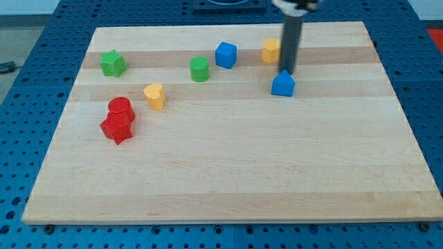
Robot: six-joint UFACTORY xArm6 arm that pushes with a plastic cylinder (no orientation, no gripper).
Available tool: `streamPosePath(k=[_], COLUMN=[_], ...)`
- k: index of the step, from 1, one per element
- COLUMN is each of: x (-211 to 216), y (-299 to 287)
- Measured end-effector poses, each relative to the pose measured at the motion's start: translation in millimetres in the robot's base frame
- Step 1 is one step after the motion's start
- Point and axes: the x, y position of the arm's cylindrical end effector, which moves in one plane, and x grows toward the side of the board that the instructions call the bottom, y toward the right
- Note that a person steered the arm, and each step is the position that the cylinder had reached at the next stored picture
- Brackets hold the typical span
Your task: Push the yellow heart with yellow hexagon to the top right of the red circle
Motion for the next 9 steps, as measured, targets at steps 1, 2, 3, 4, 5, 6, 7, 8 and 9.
streamPosePath(k=[1, 2, 3, 4, 5, 6, 7, 8, 9], x=[-49.0, -67.9, -54.5, -23.6, -10.7, -10.6, -6.1, 1.3, 35.7], y=[8.3, -40.3, -70.0, -71.4, -50.8, -8.5, -23.2, -75.9, -91.4])
